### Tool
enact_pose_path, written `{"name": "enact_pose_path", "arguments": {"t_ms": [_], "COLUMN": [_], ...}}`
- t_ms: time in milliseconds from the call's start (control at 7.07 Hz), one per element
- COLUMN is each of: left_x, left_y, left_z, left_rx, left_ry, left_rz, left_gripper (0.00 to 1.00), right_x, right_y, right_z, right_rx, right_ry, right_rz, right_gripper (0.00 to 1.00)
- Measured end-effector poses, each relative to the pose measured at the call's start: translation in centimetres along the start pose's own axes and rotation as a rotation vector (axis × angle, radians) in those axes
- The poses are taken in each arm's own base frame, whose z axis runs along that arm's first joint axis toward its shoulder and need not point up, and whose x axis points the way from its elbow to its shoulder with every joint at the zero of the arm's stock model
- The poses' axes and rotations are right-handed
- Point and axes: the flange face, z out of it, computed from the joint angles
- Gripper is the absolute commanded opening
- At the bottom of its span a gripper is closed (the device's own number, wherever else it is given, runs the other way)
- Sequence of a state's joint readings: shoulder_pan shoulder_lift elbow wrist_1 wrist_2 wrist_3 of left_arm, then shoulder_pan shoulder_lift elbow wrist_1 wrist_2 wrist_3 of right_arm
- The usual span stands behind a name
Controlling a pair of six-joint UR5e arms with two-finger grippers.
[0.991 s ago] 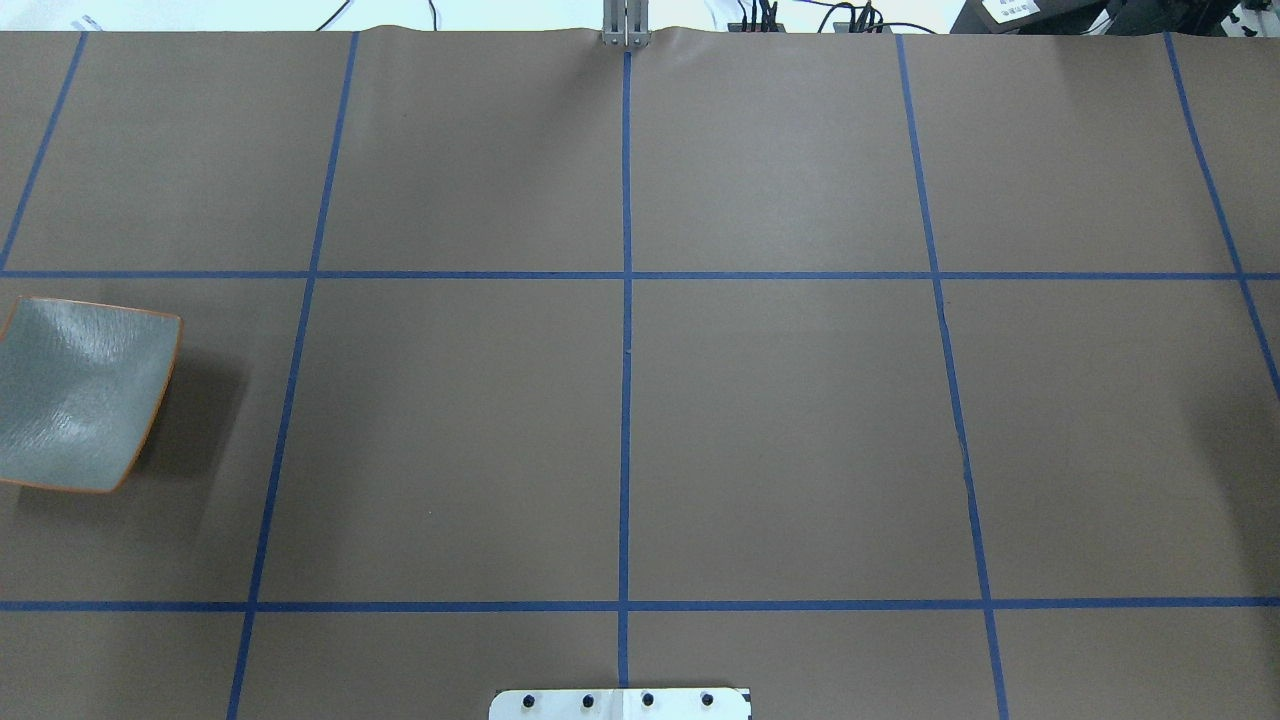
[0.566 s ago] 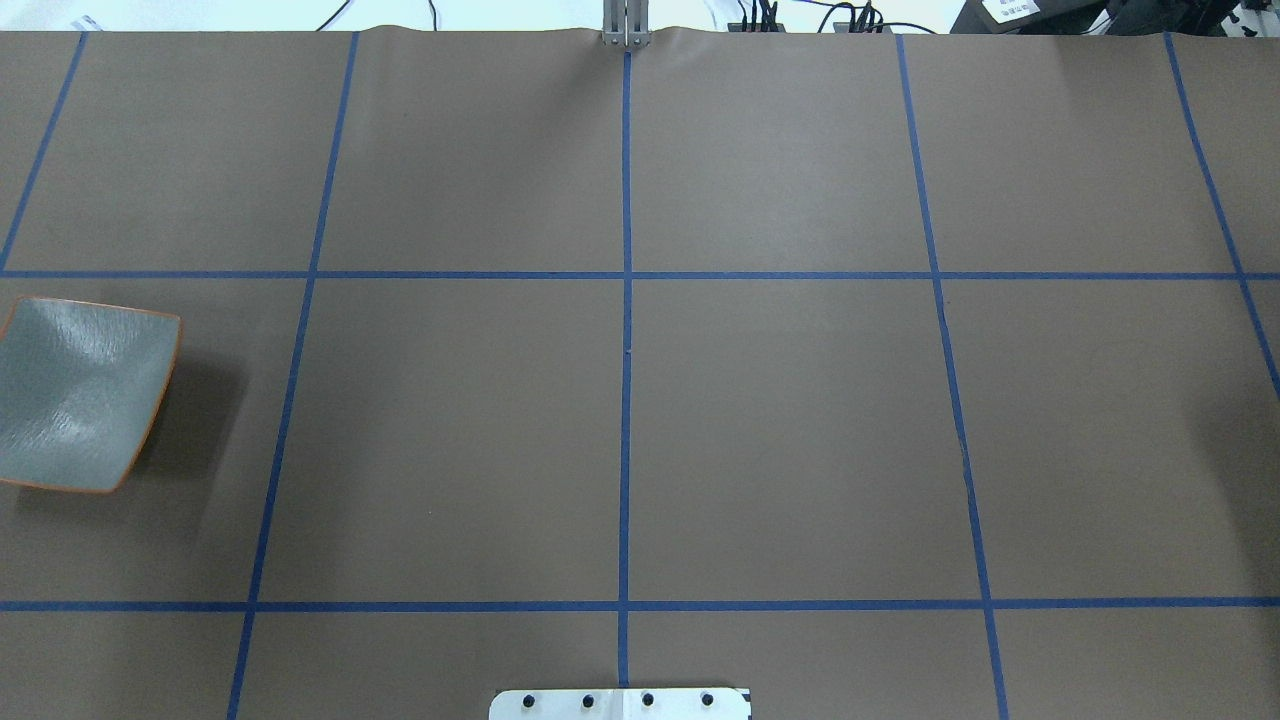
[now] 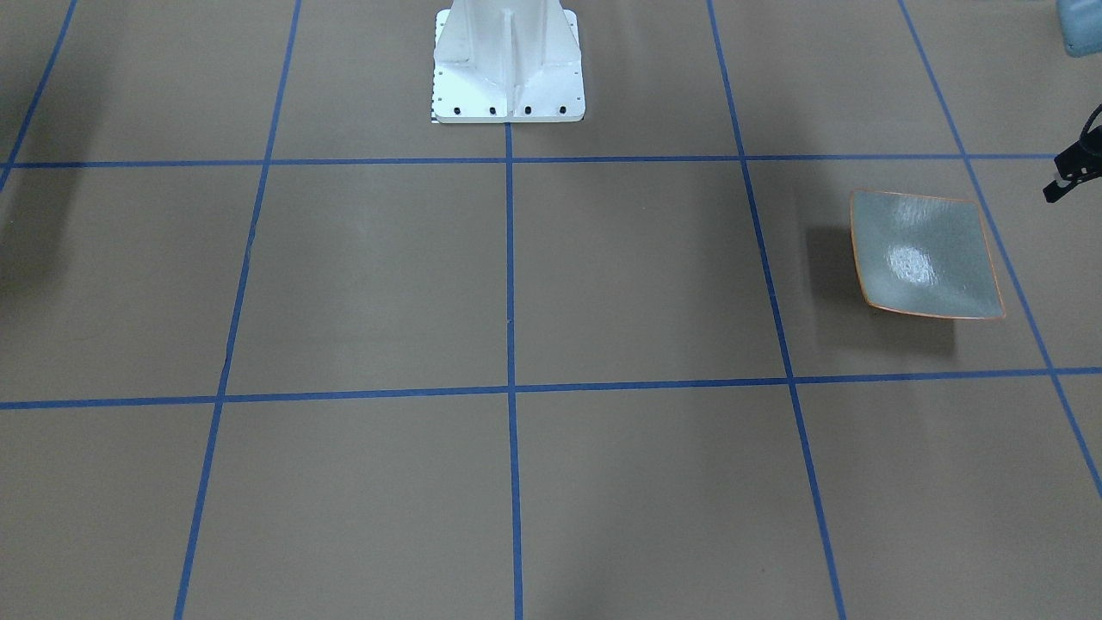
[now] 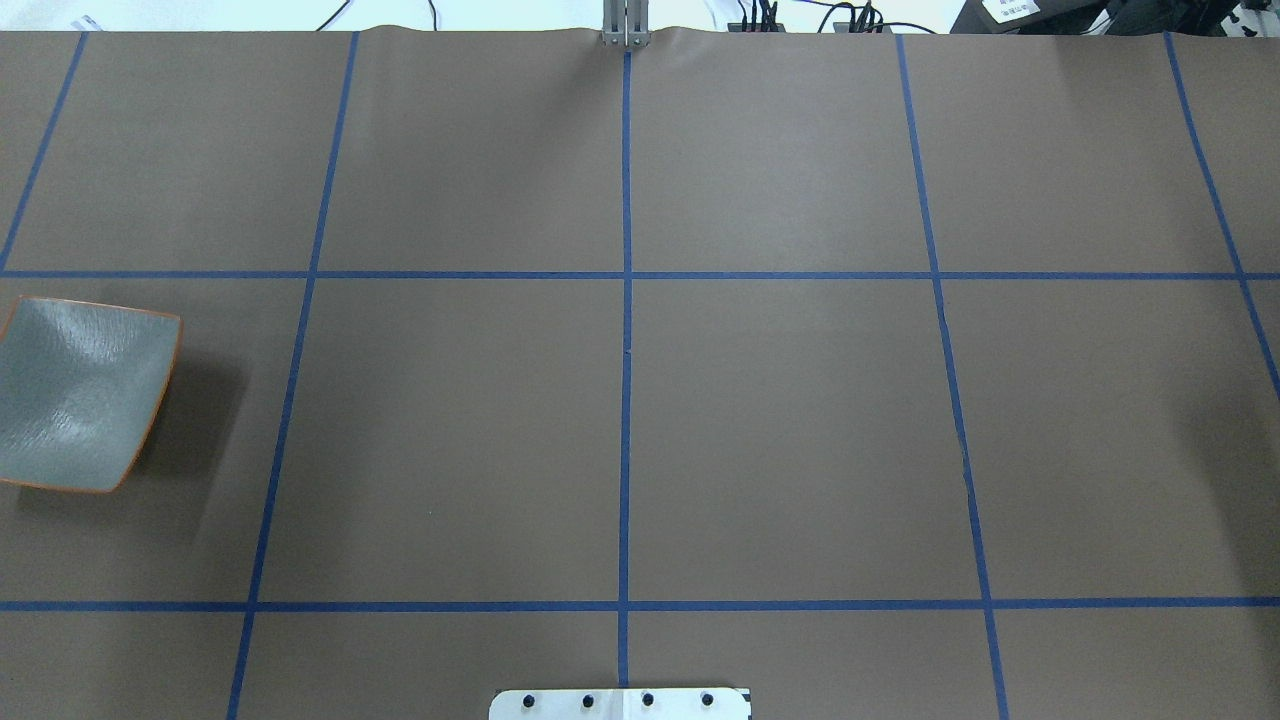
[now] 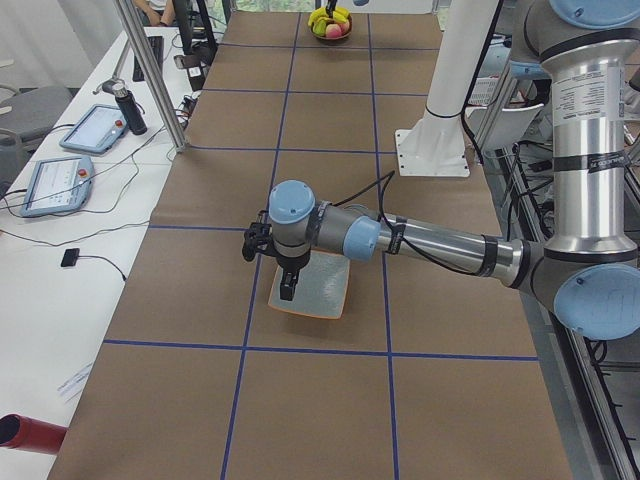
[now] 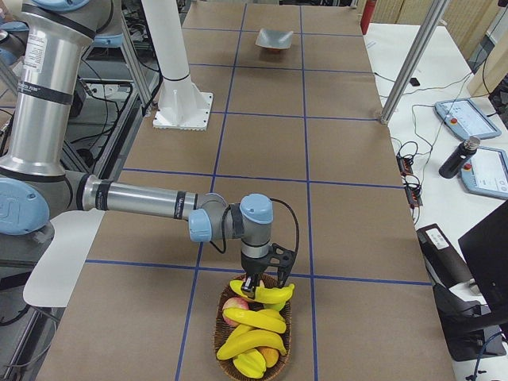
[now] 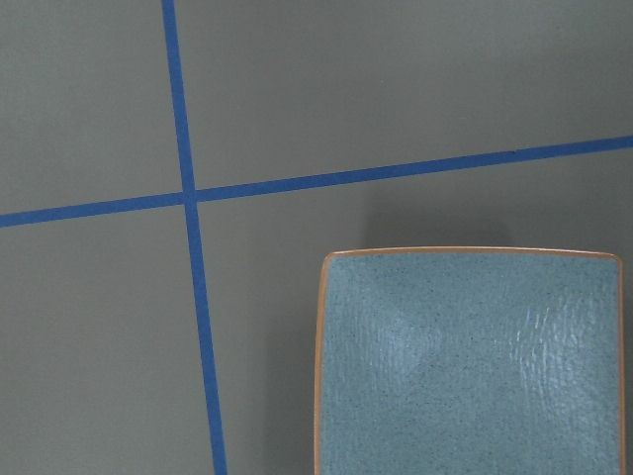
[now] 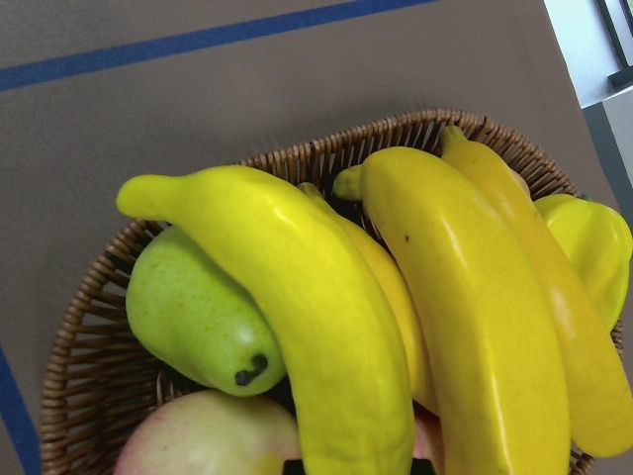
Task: Transfer all bananas from basket to plate
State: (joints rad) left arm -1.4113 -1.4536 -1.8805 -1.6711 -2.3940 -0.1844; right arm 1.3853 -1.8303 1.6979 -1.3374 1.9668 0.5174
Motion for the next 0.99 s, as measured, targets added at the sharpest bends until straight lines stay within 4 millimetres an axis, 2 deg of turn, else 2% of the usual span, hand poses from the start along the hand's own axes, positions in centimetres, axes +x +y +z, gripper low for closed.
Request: {"name": "enact_pose_path", "arguments": {"t_ms": [283,425,566,708,849,991], "left_x": [0.3,0.7,1.7,3.4,5.9,9.6], "left_y": [-0.3,-0.8,-2.2,-4.2,-6.7,-9.6], "left_z": [-0.2,-0.4,-1.0,-2.1,-3.2,-4.0], "left_rx": [0.004,0.011,0.03,0.057,0.083,0.096], "left_ry": [0.007,0.011,0.018,0.03,0.055,0.092], "left_rz": [-0.002,-0.005,-0.013,-0.036,-0.054,-0.073], "left_gripper": [1.0,1.0,1.0,1.0,1.0,1.0], "right_x": [0.1,-0.7,-2.2,-4.7,-8.2,-12.9], "right_y": [0.1,-0.3,-1.2,-2.3,-3.4,-4.1], "right_z": [-2.8,-4.4,-5.9,-7.3,-8.7,-10.2], "right_rx": [0.052,0.082,0.11,0.125,0.133,0.143], "right_ry": [-0.017,-0.034,-0.064,-0.11,-0.169,-0.226], "right_rz": [-0.034,-0.048,-0.061,-0.075,-0.104,-0.152], "right_gripper": [0.0,0.0,0.0,0.0,0.0,0.0]}}
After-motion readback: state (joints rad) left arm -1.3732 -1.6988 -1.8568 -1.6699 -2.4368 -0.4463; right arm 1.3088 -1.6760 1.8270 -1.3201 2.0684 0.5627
